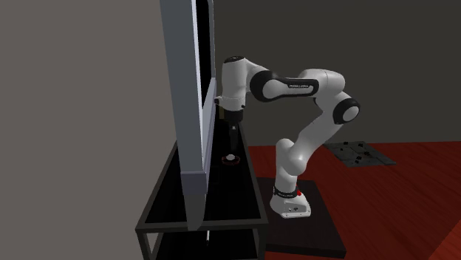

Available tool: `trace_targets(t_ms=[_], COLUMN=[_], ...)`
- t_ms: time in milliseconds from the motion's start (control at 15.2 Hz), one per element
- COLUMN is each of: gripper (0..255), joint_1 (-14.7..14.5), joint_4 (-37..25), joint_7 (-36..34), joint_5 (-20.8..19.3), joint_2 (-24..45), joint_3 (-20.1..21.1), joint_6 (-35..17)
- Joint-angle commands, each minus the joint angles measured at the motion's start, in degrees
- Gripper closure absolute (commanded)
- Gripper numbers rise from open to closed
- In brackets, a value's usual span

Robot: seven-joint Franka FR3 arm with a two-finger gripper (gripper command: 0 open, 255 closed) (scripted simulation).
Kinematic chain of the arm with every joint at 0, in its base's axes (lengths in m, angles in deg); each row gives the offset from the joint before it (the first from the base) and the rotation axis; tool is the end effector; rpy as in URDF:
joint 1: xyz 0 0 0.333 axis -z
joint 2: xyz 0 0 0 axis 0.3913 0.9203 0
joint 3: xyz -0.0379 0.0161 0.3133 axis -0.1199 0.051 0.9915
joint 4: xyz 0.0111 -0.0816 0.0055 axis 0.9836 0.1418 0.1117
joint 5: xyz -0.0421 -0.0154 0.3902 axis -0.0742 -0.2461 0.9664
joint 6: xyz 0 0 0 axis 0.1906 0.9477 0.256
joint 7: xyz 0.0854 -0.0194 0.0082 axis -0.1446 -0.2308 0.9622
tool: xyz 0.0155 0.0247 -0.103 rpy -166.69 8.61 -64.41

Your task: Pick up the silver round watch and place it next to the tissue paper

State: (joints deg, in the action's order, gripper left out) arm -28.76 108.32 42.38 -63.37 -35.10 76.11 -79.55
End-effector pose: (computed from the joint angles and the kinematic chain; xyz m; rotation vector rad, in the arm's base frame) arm 0.2748 0.1687 0.6286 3.0392 0.2161 0.0174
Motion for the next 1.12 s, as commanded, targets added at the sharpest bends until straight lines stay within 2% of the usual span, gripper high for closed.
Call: trace_targets(t_ms=[0,528,1056], gripper=[0,0,0], joint_1=[-0.48,-1.00,-1.00], joint_4=[-2.65,4.50,4.49], joint_7=[-2.38,-2.06,-2.06], joint_5=[0.78,1.42,1.42], joint_2=[1.70,-0.21,-0.21], joint_3=[2.89,3.22,3.21], joint_6=[0.33,-4.92,-4.90])
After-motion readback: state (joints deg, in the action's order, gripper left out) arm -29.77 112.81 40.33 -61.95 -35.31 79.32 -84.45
